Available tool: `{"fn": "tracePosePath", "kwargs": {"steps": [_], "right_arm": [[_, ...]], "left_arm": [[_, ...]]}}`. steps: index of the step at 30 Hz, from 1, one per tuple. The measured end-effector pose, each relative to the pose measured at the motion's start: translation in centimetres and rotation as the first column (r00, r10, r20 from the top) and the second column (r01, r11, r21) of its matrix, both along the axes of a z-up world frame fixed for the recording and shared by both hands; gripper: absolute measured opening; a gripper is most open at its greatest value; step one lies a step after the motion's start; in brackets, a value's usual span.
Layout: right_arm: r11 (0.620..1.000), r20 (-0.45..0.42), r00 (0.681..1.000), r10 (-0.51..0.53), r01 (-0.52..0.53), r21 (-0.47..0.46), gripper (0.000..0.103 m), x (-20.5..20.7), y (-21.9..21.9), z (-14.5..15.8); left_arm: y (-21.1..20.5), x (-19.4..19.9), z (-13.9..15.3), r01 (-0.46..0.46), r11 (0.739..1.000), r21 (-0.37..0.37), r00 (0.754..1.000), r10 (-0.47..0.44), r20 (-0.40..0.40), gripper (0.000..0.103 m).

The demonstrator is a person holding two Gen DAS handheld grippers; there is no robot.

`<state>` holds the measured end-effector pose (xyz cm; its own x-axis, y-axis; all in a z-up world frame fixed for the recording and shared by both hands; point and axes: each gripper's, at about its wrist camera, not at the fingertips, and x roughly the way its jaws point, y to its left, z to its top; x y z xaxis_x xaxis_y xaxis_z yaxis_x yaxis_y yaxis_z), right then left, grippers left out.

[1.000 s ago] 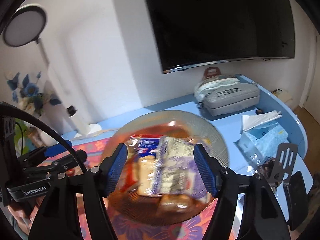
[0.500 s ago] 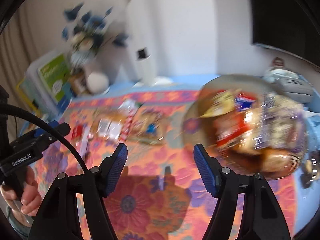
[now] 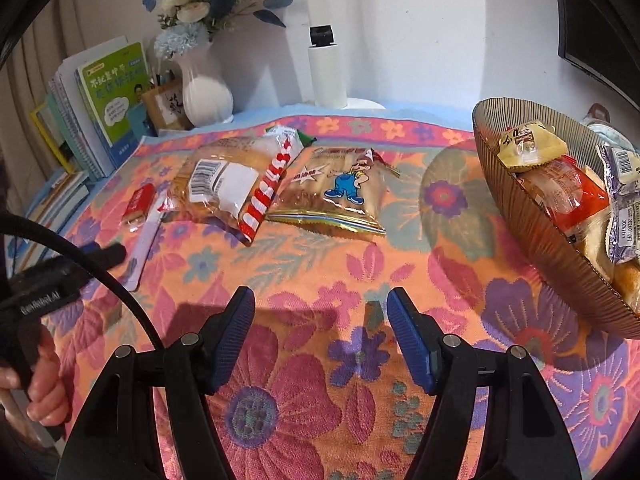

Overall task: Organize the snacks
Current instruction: 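Grasp the striped bread bun bag with the left tool while the right tool grasps the cartoon cracker bag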

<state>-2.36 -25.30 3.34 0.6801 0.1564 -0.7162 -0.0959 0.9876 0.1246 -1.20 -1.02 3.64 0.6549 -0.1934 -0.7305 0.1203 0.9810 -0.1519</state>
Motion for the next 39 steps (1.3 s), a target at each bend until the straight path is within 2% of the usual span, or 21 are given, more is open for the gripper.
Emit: {"fn": "tracePosePath", "kwargs": {"steps": [9, 12, 13, 16, 18, 21, 25, 26, 30, 33, 35, 37, 39], "right_arm": [[1.0, -0.001, 1.0, -0.016, 0.016, -0.018, 0.068, 0.1, 0.1, -0.1], [0.999, -0.014, 1.0, -0.023, 0.023, -0.038, 0.068, 0.3, 0.3, 0.8], [0.999, -0.015, 1.0, -0.019, 0.019, -0.042, 0.068, 0.6, 0.4, 1.2], [0.998, -0.019, 0.999, -0.035, 0.034, -0.055, 0.071, 2.0, 0.8, 2.8], [0.998, -0.037, 0.998, -0.055, 0.054, -0.029, 0.071, 3.6, 0.6, 3.5], [0.995, -0.078, 0.992, -0.098, 0.098, -0.005, 0.071, 5.5, 0.1, 3.0], [0.993, -0.11, 0.989, -0.101, 0.107, 0.048, 0.071, 6.5, -0.5, 2.1], [0.993, -0.111, 0.989, -0.1, 0.105, 0.044, 0.071, 6.8, -0.5, 1.9], [0.995, -0.123, 0.987, -0.103, 0.104, 0.006, 0.071, 7.9, -0.5, 1.4], [0.996, -0.133, 0.987, -0.091, 0.094, 0.012, 0.071, 8.3, -0.8, 0.6], [0.995, -0.137, 0.987, -0.089, 0.093, 0.027, 0.071, 8.5, -1.0, 0.4], [0.995, -0.147, 0.986, -0.074, 0.083, 0.054, 0.071, 8.8, -1.0, 0.2], [0.995, -0.158, 0.985, -0.066, 0.077, 0.06, 0.071, 9.3, -0.6, 0.0]], "left_arm": [[-0.2, 0.1, 0.5, 0.03, 0.999, -0.025, 1.0, -0.03, -0.005, 0.07], [-1.5, 0.4, 2.0, 0.113, 0.993, -0.022, 0.994, -0.113, -0.004, 0.07], [-2.0, 0.6, 2.8, 0.144, 0.989, -0.033, 0.99, -0.144, -0.001, 0.072], [-3.8, 2.0, 5.1, 0.224, 0.972, -0.068, 0.974, -0.223, 0.023, 0.097], [-5.2, 3.9, 6.3, 0.26, 0.961, -0.095, 0.966, -0.257, 0.042, 0.098], [-6.8, 7.5, 5.9, 0.251, 0.964, -0.089, 0.967, -0.254, -0.023, 0.098], [-8.8, 10.7, 3.9, 0.265, 0.961, -0.076, 0.956, -0.273, -0.111, 0.097], [-9.4, 11.2, 3.3, 0.266, 0.963, -0.039, 0.954, -0.269, -0.13, 0.097], [-10.0, 11.5, 2.6, 0.265, 0.964, 0.01, 0.96, -0.263, -0.101, 0.096], [-9.7, 11.7, 2.1, 0.269, 0.963, 0.005, 0.96, -0.267, -0.089, 0.089], [-9.6, 11.7, 2.0, 0.268, 0.963, 0.005, 0.96, -0.267, -0.082, 0.079], [-9.3, 11.6, 2.2, 0.265, 0.964, -0.018, 0.962, -0.266, -0.068, 0.074], [-8.4, 11.5, 2.5, 0.251, 0.965, -0.072, 0.966, -0.255, -0.052, 0.067]]}}
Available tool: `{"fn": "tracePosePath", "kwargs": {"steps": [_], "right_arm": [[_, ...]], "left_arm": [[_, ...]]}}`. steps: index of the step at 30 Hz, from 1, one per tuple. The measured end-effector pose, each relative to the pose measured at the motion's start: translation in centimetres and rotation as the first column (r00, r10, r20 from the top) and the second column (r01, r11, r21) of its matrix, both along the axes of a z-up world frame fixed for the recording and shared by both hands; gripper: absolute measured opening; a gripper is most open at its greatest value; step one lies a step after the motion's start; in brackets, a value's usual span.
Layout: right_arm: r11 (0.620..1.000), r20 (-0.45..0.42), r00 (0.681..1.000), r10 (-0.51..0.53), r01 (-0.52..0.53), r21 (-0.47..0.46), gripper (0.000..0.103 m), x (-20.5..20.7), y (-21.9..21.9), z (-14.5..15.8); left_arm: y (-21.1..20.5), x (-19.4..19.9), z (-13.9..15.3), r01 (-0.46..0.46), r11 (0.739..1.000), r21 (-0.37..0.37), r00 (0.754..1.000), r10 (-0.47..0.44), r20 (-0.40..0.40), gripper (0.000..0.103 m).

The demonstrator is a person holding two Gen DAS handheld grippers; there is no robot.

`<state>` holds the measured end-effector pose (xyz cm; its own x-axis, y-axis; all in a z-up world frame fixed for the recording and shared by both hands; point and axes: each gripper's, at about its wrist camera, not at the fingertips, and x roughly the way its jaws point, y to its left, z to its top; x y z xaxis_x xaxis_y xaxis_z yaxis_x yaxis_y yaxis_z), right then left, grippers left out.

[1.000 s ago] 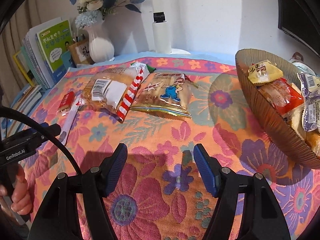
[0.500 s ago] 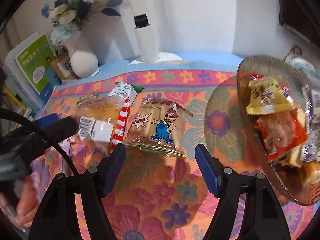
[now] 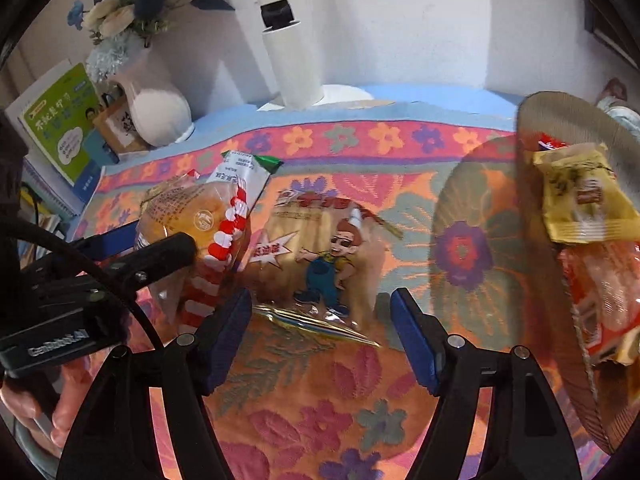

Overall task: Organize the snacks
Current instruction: 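Grasp the striped bread bun bag with the left tool while the right tool grasps the cartoon cracker bag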

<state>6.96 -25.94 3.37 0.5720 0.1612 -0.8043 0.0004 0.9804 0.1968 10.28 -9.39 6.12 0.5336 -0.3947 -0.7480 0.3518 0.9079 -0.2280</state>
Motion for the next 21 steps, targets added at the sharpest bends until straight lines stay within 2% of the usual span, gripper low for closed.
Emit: {"fn": "tracePosePath", "kwargs": {"steps": [2, 4, 8, 11, 14, 16, 20, 21], "right_arm": [[1.0, -0.011, 1.0, 0.011, -0.011, -0.001, 0.071, 0.5, 0.6, -0.1], [1.0, -0.02, 1.0, 0.017, -0.017, -0.004, 0.073, 1.0, 1.1, -0.1], [0.999, -0.04, 0.999, -0.001, 0.002, 0.036, 0.082, 2.3, 1.4, -0.7], [0.999, -0.025, 0.999, -0.029, 0.03, 0.031, 0.082, 3.1, 1.6, -1.0], [0.999, 0.008, 0.999, -0.037, 0.038, -0.039, 0.07, 3.0, 2.3, -1.0], [0.998, 0.021, 1.0, -0.023, 0.024, -0.062, 0.065, 2.5, 2.5, -1.0], [0.998, 0.013, 1.0, -0.01, 0.01, -0.06, 0.062, 0.2, 1.7, -0.8], [0.998, 0.006, 1.0, -0.008, 0.008, -0.062, 0.062, -0.8, 1.3, -0.8]], "left_arm": [[1.7, 0.1, 0.4, -0.026, 0.997, -0.078, 1.0, 0.026, -0.005, 0.063], [2.8, 0.1, 0.7, -0.051, 0.993, -0.108, 0.999, 0.051, -0.001, 0.062], [4.3, 0.3, 0.5, -0.074, 0.986, -0.152, 0.997, 0.072, -0.021, 0.062], [4.0, 0.0, 0.5, -0.056, 0.99, -0.131, 0.998, 0.055, -0.006, 0.062], [3.4, -0.4, 0.6, -0.04, 0.994, -0.099, 0.999, 0.041, 0.015, 0.063], [3.3, -0.6, 0.7, -0.017, 0.993, -0.118, 1.0, 0.019, 0.016, 0.063], [3.2, -0.8, 0.6, 0.033, 0.981, -0.189, 0.999, -0.034, -0.006, 0.088], [2.9, -0.9, 0.5, 0.048, 0.98, -0.193, 0.999, -0.051, -0.012, 0.092]]}}
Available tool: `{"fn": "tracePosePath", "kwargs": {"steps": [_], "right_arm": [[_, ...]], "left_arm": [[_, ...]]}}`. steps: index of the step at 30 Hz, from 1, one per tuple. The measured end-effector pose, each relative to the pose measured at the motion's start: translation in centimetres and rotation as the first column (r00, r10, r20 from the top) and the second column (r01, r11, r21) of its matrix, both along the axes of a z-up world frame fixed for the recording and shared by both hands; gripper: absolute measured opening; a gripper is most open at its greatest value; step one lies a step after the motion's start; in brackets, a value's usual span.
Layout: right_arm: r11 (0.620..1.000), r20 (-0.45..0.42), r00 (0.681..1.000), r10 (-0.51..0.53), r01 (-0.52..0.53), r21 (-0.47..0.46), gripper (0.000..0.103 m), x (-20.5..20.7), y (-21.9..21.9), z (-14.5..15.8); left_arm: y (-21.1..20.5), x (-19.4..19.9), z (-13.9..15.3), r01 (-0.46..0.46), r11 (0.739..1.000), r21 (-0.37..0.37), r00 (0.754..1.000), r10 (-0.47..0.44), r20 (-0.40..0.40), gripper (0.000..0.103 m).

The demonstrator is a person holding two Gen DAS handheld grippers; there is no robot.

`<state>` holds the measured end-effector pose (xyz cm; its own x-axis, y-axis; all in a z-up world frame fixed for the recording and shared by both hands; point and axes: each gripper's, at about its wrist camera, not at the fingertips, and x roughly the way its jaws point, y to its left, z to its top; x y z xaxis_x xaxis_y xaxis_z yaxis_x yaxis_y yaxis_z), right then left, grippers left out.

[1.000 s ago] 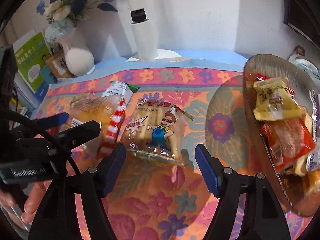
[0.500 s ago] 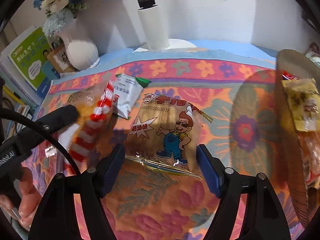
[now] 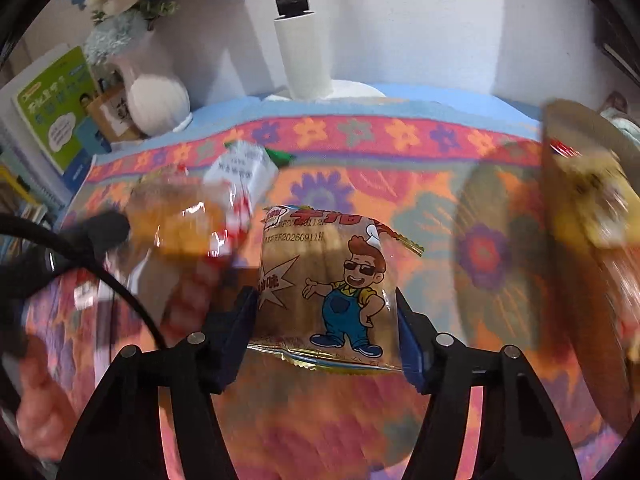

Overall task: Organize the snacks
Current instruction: 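Grasp the striped bread bun bag with the left tool while the right tool grasps the cartoon cracker bag, then carry both bags over the glass bowl and release them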

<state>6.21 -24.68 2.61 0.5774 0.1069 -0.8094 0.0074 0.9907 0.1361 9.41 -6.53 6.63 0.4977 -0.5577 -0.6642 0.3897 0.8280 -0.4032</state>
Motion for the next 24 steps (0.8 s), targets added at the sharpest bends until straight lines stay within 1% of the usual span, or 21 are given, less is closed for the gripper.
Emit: {"fn": "tracePosePath", "kwargs": {"steps": [1, 4, 5, 7, 9, 11, 12, 13, 14, 15, 16, 17, 19, 22, 24], "right_arm": [[1.0, -0.009, 1.0, 0.001, -0.001, 0.006, 0.062, -1.1, -0.6, 0.0], [1.0, -0.018, 1.0, -0.001, 0.001, 0.024, 0.062, -4.2, -1.9, 0.0], [1.0, -0.018, 1.0, -0.001, 0.002, 0.027, 0.062, -4.9, -2.1, 0.0], [1.0, -0.013, 1.0, 0.001, -0.001, 0.022, 0.062, -6.2, -2.3, 0.1], [1.0, -0.009, 1.0, 0.005, -0.005, 0.009, 0.062, -7.1, -2.3, 0.1], [1.0, -0.006, 1.0, 0.014, -0.014, 0.008, 0.062, -7.5, -2.3, 0.2], [1.0, -0.004, 1.0, 0.016, -0.015, 0.012, 0.062, -7.7, -2.3, 0.2], [1.0, -0.002, 1.0, 0.017, -0.017, 0.018, 0.062, -7.9, -2.4, 0.3], [0.999, 0.003, 1.0, 0.019, -0.019, 0.025, 0.061, -8.2, -2.4, 0.4], [0.999, 0.014, 1.0, 0.018, -0.019, 0.03, 0.061, -8.6, -2.5, 0.6], [0.999, 0.025, 1.0, 0.015, -0.016, 0.032, 0.061, -9.1, -2.6, 0.8], [0.999, 0.031, 0.999, 0.014, -0.015, 0.035, 0.06, -9.4, -2.7, 1.1], [0.999, 0.049, 0.999, 0.014, -0.016, 0.049, 0.06, -10.3, -3.1, 1.7], [0.999, 0.074, 0.997, 0.017, -0.02, 0.046, 0.06, -11.5, -3.5, 2.8], [0.998, 0.09, 0.996, 0.014, -0.019, 0.054, 0.06, -12.3, -3.8, 3.5]], "left_arm": [[-0.5, -0.1, -0.1, 0.017, 1.0, 0.01, 1.0, -0.017, -0.004, 0.095], [-1.8, -0.5, -0.5, 0.025, 0.997, 0.075, 1.0, -0.026, 0.011, 0.095], [-2.3, -0.5, -0.7, 0.009, 0.993, 0.115, 0.999, -0.013, 0.029, 0.095], [-3.5, -0.2, -1.2, -0.035, 0.977, 0.209, 0.999, 0.026, 0.043, 0.095], [-4.2, 0.2, -1.8, -0.054, 0.963, 0.264, 0.998, 0.047, 0.033, 0.095], [-5.1, 0.2, -1.9, -0.059, 0.95, 0.305, 0.998, 0.044, 0.054, 0.095], [-5.5, 0.2, -1.9, -0.054, 0.941, 0.333, 0.997, 0.035, 0.065, 0.093], [-5.9, -0.1, -1.8, -0.054, 0.93, 0.363, 0.996, 0.025, 0.084, 0.083], [-6.2, -0.5, -1.6, -0.042, 0.925, 0.377, 0.995, 0.007, 0.095, 0.076], [-6.3, -0.6, -1.5, -0.033, 0.926, 0.377, 0.996, -0.001, 0.091, 0.073], [-6.2, -1.0, -1.2, -0.026, 0.931, 0.364, 0.996, -0.006, 0.086, 0.067], [-6.1, -1.4, -1.0, -0.03, 0.934, 0.356, 0.996, -0.003, 0.09, 0.064], [-5.8, -2.5, -0.1, -0.033, 0.941, 0.338, 0.994, -0.004, 0.108, 0.064], [-5.8, -4.0, 0.9, -0.044, 0.941, 0.335, 0.992, 0.003, 0.124, 0.064], [-5.5, -5.2, 2.3, -0.05, 0.952, 0.303, 0.99, 0.006, 0.143, 0.064]]}}
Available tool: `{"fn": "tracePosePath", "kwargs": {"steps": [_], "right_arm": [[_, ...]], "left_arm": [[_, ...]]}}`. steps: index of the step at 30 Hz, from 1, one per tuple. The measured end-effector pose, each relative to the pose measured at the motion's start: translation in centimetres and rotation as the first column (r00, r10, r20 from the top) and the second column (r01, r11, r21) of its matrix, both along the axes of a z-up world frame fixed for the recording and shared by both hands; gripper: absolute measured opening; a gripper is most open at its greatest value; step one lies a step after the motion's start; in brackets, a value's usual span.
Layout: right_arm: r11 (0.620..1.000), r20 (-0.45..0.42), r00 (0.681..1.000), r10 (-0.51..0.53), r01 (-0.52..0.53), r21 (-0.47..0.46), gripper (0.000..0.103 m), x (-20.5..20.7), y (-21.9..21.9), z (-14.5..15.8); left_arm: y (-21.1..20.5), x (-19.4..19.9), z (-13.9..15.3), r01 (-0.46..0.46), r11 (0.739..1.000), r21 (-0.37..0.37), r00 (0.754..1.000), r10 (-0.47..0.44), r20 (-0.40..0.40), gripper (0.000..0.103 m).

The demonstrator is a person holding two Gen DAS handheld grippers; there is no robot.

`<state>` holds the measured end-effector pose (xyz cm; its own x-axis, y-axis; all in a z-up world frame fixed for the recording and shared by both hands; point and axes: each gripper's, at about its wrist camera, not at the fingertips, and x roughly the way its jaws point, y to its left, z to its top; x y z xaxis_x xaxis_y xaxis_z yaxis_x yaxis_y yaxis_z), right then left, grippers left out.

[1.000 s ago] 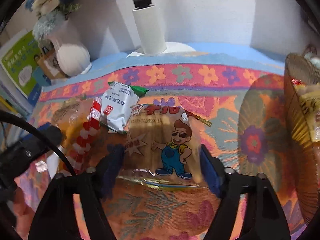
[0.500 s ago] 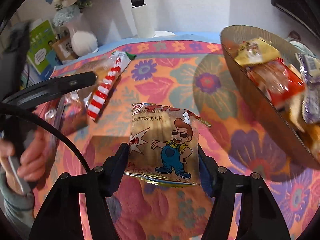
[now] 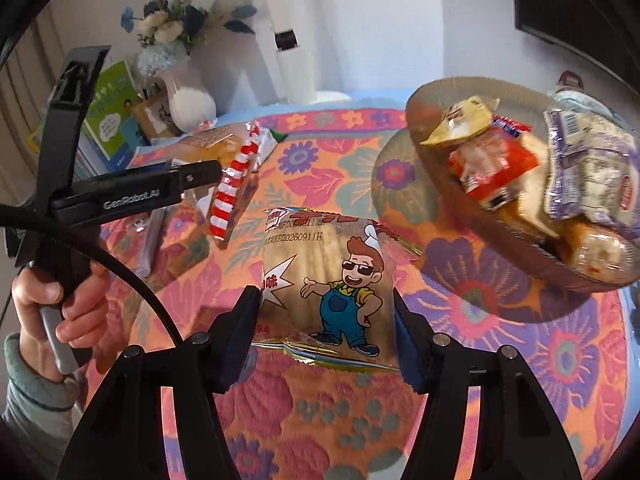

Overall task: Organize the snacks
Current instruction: 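Carry both bags over the glass bowl and release them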

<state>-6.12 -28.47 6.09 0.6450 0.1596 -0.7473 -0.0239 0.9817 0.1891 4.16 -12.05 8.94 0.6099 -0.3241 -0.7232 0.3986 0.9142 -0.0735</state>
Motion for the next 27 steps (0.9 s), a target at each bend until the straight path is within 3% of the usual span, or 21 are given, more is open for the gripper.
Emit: {"fn": "tracePosePath", "kwargs": {"steps": [7, 13, 20, 27], "right_arm": [[0.998, 0.101, 0.994, -0.053, 0.05, 0.025, 0.06, -2.0, -2.8, 4.4], [0.984, 0.188, 0.967, -0.172, 0.176, -0.005, 0.06, -2.3, -8.0, 8.7], [0.947, 0.231, 0.921, -0.315, 0.319, 0.02, 0.06, 0.9, -15.2, 11.8], [0.932, 0.194, 0.912, -0.362, 0.357, 0.06, 0.062, 5.8, -19.2, 11.1]], "left_arm": [[-2.7, -2.6, 6.0, 0.073, 0.994, -0.08, 0.995, -0.067, 0.071, 0.064], [-10.6, -0.7, 9.0, 0.2, 0.969, -0.146, 0.979, -0.193, 0.061, 0.064], [-17.6, 1.4, 7.6, 0.303, 0.941, -0.154, 0.953, -0.302, 0.03, 0.064], [-21.1, 2.4, 6.1, 0.366, 0.918, -0.156, 0.93, -0.364, 0.039, 0.065]]}}
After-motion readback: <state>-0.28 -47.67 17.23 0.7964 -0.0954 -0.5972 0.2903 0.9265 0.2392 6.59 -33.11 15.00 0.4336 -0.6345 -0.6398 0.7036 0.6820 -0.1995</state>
